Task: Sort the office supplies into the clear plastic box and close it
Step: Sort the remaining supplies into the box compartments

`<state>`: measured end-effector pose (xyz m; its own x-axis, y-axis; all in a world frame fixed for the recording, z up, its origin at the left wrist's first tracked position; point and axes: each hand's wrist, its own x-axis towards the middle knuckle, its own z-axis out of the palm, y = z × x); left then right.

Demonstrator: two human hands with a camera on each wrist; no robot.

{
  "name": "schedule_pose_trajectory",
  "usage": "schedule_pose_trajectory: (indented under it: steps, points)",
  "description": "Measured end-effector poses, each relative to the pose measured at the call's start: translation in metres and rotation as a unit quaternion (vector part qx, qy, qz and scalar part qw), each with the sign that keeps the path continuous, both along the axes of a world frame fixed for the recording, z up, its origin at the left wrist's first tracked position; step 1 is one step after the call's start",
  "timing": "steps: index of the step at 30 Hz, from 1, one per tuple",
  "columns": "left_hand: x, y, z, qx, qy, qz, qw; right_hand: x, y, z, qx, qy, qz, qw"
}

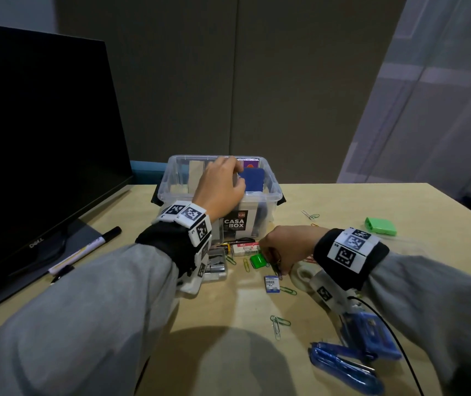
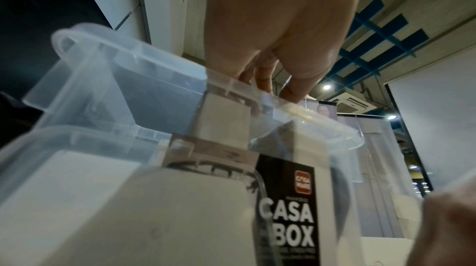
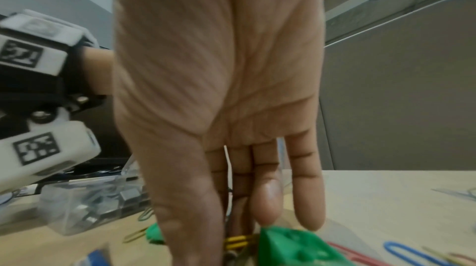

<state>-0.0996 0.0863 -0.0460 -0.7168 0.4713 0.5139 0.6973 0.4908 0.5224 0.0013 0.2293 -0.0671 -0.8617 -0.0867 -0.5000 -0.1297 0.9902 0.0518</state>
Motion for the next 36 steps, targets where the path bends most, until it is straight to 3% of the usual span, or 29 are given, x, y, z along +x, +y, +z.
schedule_pose_trajectory:
  steps: [7, 16, 29, 36]
  points:
    - [0.030, -0.007, 0.004, 0.015, 0.060, -0.043, 0.997, 0.002, 0.004, 0.000, -0.007, -0.007, -0.009, 1.000]
    - [0.043, -0.017, -0.004, 0.000, 0.038, -0.060, 0.997, 0.009, 0.011, -0.006, 0.007, 0.059, 0.031, 0.998]
    - [0.053, -0.027, -0.007, -0.028, 0.047, -0.093, 0.994, 0.012, 0.011, -0.006, -0.013, 0.029, 0.019, 0.999]
    - [0.066, -0.023, -0.007, -0.063, -0.007, -0.156, 0.986, 0.015, 0.019, 0.013, -0.174, 0.040, -0.027, 0.984]
